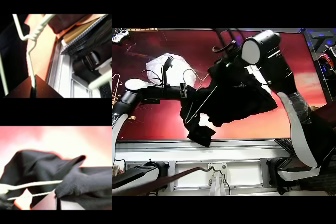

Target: Fold the clothes and pants, and hang the long-sleeved shirts on hangers.

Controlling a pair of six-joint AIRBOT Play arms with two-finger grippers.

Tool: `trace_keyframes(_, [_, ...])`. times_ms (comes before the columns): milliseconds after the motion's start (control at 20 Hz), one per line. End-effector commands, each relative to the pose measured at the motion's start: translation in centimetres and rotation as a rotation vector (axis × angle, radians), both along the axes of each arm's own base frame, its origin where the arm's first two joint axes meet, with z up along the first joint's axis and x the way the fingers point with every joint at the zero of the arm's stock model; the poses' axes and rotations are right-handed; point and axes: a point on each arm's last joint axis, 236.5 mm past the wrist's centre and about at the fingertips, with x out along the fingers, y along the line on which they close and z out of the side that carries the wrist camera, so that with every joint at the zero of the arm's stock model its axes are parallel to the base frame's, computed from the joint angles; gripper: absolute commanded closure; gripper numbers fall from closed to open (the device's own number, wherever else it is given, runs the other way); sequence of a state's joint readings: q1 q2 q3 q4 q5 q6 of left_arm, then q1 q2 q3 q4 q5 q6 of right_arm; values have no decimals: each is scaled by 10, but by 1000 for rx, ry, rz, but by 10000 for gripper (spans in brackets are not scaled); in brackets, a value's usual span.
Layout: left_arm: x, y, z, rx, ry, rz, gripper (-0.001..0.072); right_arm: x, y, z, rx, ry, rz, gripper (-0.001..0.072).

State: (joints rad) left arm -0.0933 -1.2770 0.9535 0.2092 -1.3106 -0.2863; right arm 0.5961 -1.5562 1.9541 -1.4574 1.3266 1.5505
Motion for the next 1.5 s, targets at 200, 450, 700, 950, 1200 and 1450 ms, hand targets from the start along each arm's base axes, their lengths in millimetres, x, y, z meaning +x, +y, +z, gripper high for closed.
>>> trace_keyframes(200, [-47,4,14,-104,73,-218,700,57,-59,8,14,-81,-158,691])
trace_keyframes(450, [-69,3,42,-219,112,-308,700,49,-53,-1,2,-44,-126,691])
trace_keyframes(700, [-98,13,59,-275,200,-427,699,49,-52,-2,-1,-44,-124,690])
trace_keyframes(950, [-86,9,51,-246,193,-372,700,38,-38,-2,4,-26,-91,690])
trace_keyframes(1200, [-55,5,51,-354,281,-318,700,13,-17,-8,-21,10,-25,690])
trace_keyframes(1450, [-20,10,42,-536,440,-302,700,-8,3,1,-1,12,29,690])
